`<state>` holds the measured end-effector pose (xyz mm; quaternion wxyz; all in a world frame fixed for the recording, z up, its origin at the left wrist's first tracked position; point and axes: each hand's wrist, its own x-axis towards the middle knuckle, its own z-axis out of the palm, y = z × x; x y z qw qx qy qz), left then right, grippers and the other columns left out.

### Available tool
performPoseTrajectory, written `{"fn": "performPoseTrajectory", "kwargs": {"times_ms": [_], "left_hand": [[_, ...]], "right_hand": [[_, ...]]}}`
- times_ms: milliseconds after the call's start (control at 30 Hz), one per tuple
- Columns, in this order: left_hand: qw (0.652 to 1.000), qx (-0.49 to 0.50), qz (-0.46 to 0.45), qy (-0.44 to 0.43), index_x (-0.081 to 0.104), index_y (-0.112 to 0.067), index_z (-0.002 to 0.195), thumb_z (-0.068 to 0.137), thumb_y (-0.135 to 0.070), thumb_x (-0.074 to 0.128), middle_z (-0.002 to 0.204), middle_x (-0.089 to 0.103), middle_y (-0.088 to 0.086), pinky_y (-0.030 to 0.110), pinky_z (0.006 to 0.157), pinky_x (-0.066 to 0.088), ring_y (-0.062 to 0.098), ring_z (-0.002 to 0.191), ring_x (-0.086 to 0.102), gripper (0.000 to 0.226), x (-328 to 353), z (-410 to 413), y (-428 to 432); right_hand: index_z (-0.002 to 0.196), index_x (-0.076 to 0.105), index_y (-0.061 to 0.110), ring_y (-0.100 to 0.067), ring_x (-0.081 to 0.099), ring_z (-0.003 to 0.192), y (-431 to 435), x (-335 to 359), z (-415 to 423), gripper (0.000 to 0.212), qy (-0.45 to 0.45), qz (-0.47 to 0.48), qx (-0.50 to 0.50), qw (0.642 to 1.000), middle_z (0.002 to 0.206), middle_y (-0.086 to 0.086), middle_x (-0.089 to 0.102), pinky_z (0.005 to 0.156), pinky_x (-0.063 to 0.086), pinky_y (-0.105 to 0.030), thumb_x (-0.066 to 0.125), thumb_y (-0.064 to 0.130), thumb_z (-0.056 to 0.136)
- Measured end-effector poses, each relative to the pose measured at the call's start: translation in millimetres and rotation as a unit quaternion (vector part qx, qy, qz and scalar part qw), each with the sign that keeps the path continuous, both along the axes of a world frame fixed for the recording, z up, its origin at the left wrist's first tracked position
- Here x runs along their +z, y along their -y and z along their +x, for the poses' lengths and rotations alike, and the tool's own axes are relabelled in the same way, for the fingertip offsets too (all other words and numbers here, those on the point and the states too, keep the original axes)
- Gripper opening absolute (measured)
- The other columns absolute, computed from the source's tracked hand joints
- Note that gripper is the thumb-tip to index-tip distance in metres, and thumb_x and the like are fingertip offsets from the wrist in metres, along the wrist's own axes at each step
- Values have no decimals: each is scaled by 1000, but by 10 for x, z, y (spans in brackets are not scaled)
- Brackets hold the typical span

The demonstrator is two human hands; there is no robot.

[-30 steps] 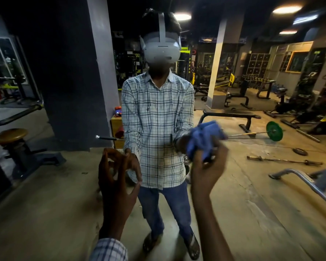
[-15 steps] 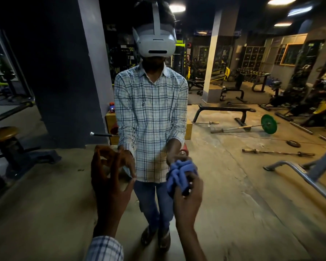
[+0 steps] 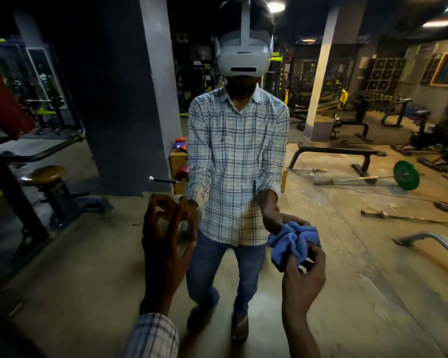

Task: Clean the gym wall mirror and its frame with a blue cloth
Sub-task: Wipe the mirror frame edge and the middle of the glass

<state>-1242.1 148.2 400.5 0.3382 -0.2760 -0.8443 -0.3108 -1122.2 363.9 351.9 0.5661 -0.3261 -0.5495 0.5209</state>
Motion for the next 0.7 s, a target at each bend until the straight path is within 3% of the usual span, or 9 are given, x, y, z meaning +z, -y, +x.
{"fn": "performPoseTrajectory", "kwargs": {"times_ms": [33,100,200,300,367,433,500,600,700], "left_hand": [[1000,-14,-12,1,27,-63,149,85,-48,67,164,27,17,54,115,37,40,147,35,77,14,12,6],[1000,-15,-18,-6,41,-38,150,92,-49,61,150,35,25,45,104,47,44,131,46,62,-3,-6,82],[998,24,-59,-16,19,-79,137,92,-69,46,156,37,28,38,115,37,43,140,43,54,-61,-134,219],[999,30,-14,-5,40,-37,155,87,-43,78,150,40,29,62,99,50,49,128,51,78,-147,-328,470],[1000,8,5,-12,47,-18,152,70,-25,93,158,29,24,59,105,46,46,136,44,94,-73,-367,561],[1000,-1,15,-21,47,-15,151,61,-21,98,161,22,23,57,107,41,46,143,35,103,-47,-372,632],[1000,1,14,-18,48,-15,149,58,-20,99,161,22,25,58,107,38,46,143,31,104,-87,-432,732],[1000,-4,12,-21,47,-16,149,60,-20,99,160,24,24,52,111,34,45,140,39,103,-65,-562,939],[998,1,26,-51,43,-18,150,69,-20,93,159,27,27,52,113,35,44,134,47,96,-57,-659,1086]], "right_hand": [[112,58,28,-28,64,96,15,66,-11,29,-10,-1,-17,1000,112,-4,64,74,60,-48,72,12,92],[113,53,33,-27,61,99,146,193,-135,31,-6,40,-51,998,111,0,59,82,56,-54,69,18,90],[117,55,25,-24,58,103,656,244,-432,33,46,183,27,982,116,3,52,85,54,-48,69,14,89],[125,59,21,-23,58,111,912,127,-540,44,112,295,99,944,125,3,49,83,56,-46,75,9,86],[120,59,25,-23,59,106,830,162,-523,41,68,264,64,960,119,7,53,78,55,-53,72,10,84],[115,57,28,-23,59,100,729,282,-510,35,-18,152,-9,988,110,14,54,76,53,-58,67,17,84],[115,56,28,-24,58,101,783,405,-597,32,-61,81,-58,993,108,9,55,80,52,-60,65,20,85],[120,58,22,-20,58,104,1257,410,-822,36,25,193,43,980,118,1,54,83,55,-48,68,15,87],[121,64,17,-13,56,107,1492,286,-883,39,91,303,109,942,122,9,49,81,57,-44,74,6,86]]}}
